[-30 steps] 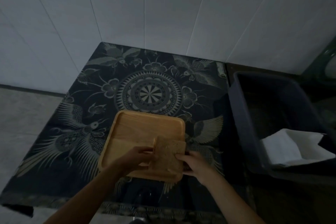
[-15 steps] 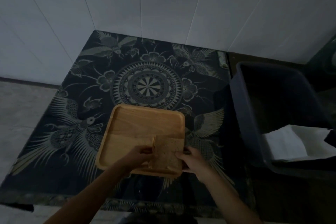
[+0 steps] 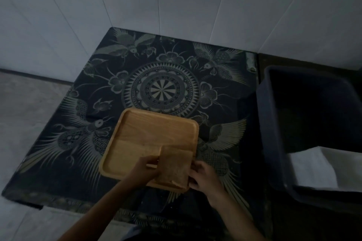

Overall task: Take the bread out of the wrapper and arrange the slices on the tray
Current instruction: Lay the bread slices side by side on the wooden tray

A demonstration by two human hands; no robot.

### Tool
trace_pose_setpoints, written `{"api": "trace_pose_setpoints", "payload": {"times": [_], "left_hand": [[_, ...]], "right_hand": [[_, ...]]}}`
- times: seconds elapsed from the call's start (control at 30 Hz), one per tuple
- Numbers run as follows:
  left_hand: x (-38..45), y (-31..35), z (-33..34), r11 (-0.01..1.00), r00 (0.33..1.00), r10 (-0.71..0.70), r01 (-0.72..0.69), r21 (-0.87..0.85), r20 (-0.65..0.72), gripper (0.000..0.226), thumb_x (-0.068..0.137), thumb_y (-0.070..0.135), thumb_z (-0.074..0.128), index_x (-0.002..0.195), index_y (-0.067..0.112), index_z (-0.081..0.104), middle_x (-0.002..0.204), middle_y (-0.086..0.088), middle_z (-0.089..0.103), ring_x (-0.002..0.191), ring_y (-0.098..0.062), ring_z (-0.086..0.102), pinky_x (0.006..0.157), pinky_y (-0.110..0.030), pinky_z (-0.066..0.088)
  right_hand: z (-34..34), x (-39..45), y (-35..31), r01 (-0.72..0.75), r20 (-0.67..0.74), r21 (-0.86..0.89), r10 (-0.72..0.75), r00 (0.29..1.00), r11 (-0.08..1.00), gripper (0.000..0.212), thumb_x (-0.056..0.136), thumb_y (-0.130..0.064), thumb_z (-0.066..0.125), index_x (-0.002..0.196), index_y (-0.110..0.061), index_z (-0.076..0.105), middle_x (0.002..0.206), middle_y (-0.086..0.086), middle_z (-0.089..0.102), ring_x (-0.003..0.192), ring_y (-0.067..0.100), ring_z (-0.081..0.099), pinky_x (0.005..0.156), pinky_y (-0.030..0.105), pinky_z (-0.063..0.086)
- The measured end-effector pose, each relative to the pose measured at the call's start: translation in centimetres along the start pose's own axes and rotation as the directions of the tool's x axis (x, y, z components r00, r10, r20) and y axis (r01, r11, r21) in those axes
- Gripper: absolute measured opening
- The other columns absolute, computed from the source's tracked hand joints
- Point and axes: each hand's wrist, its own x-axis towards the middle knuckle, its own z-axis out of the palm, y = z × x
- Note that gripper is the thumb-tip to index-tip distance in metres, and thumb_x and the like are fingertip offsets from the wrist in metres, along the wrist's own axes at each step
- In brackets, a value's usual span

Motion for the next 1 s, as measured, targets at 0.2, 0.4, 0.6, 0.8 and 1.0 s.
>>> {"api": "trace_pose_setpoints", "payload": {"times": [0.2,0.4,0.6,0.8,1.0], "left_hand": [[-1.1,0.6,0.5,0.998,0.998,-0.031,0.028,-0.053,-0.052,0.043,0.089,-0.001,0.064,0.132,0.005,0.062,0.124,-0.011,0.067,0.110,-0.027,0.066,0.091,-0.040,0.057],[-1.0,0.5,0.4,0.981,0.989,-0.113,0.096,-0.169,-0.097,0.030,0.091,0.009,0.067,0.121,0.010,0.066,0.116,-0.008,0.069,0.102,-0.025,0.068,0.091,-0.047,0.059],[-1.0,0.5,-1.5,0.958,0.985,-0.142,0.112,-0.264,-0.096,0.031,0.095,0.011,0.066,0.125,0.004,0.062,0.119,-0.016,0.066,0.108,-0.034,0.066,0.092,-0.048,0.057],[-1.2,0.3,-6.3,0.953,0.991,-0.103,0.075,-0.295,-0.080,0.028,0.097,0.007,0.062,0.124,0.002,0.063,0.120,-0.018,0.066,0.097,-0.025,0.066,0.073,-0.031,0.056],[-1.1,-0.9,-12.8,0.979,0.993,-0.072,0.052,-0.196,-0.094,0.025,0.091,0.009,0.070,0.116,0.006,0.068,0.108,-0.013,0.072,0.098,-0.025,0.070,0.083,-0.036,0.058]], "right_hand": [[0.4,-0.4,0.3,0.061,-0.015,0.003,-0.061,0.998,0.998,0.023,0.087,-0.024,0.080,0.107,-0.029,0.069,0.106,-0.005,0.076,0.096,0.012,0.073,0.062,0.022,0.061],[0.8,-0.6,0.6,0.116,-0.006,-0.028,-0.116,0.993,0.993,0.029,0.082,-0.025,0.085,0.105,-0.034,0.069,0.093,-0.009,0.079,0.081,0.005,0.076,0.059,0.019,0.059],[2.4,-0.7,0.2,0.190,-0.030,-0.096,-0.193,0.981,0.977,0.034,0.082,-0.025,0.085,0.110,-0.033,0.067,0.106,-0.006,0.077,0.092,0.007,0.075,0.071,0.029,0.063],[7.0,-0.5,-1.0,0.177,-0.048,-0.087,-0.181,0.982,0.980,0.039,0.079,-0.038,0.084,0.114,-0.032,0.066,0.108,-0.003,0.075,0.087,0.013,0.077,0.066,0.029,0.063],[12.3,0.3,-1.7,0.140,-0.038,-0.087,-0.144,0.989,0.986,0.036,0.084,-0.036,0.082,0.116,-0.031,0.066,0.107,-0.005,0.075,0.082,0.008,0.077,0.058,0.021,0.059]]}}
